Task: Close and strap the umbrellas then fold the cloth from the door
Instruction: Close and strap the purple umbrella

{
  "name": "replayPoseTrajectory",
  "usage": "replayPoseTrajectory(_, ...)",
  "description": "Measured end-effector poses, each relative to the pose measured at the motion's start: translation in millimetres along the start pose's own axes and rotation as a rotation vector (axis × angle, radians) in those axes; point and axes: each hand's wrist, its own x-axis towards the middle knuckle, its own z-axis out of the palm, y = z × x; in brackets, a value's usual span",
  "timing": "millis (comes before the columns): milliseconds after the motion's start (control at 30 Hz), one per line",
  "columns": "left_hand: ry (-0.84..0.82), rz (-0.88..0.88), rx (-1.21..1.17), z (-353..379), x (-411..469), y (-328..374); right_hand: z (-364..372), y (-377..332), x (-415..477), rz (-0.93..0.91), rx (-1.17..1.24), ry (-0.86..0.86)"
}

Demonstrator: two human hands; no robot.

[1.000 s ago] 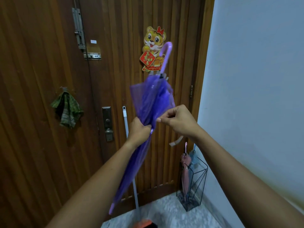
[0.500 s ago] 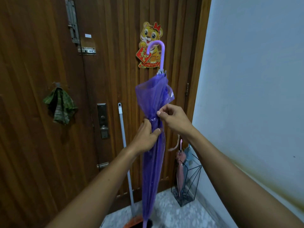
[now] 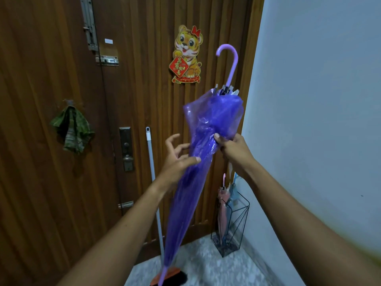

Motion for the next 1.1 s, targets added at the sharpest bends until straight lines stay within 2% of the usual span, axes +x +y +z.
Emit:
replayPoseTrajectory(67, 0.023, -0.181, -0.183, -4, 3, 4, 0, -4, -5, 0.045, 0.093, -0.047)
replayPoseTrajectory(200, -0.276, -0.381, -0.065, -15, 0, 17, 1, -7, -13, 0.122, 0.293, -0.142)
replayPoseTrajectory(300, -0.335, -0.429, -0.070, -8, 1, 22, 4, -11, -15, 0.136, 0.279, -0.167)
replayPoseTrajectory(433, -0.088, -0.408, 0.171, -3, 8, 18, 0, -23, -14, 0.156, 0.042, -0.149)
replayPoseTrajectory(500, -0.008, -0.312, 0.279, -1, 8, 16, -2, -20, -11, 0.216, -0.206, -0.164)
replayPoseTrajectory(567, 0.087, -0.223, 0.317, 3, 5, 16, 0, -12, -7, 0.259, -0.307, -0.115)
replayPoseTrajectory(700, 0.263, -0.176, 0.337, 16, 0, 19, 17, -10, -9, 0.161, -0.338, -0.005)
replayPoseTrajectory(800, 0.366, -0.165, 0.370, 13, 2, 16, 22, -4, -9, 0.038, -0.434, -0.058)
replayPoseTrajectory(1100, 0.401, -0.182, 0.397, -4, 6, 7, 19, 1, -15, 0.117, -0.164, -0.169)
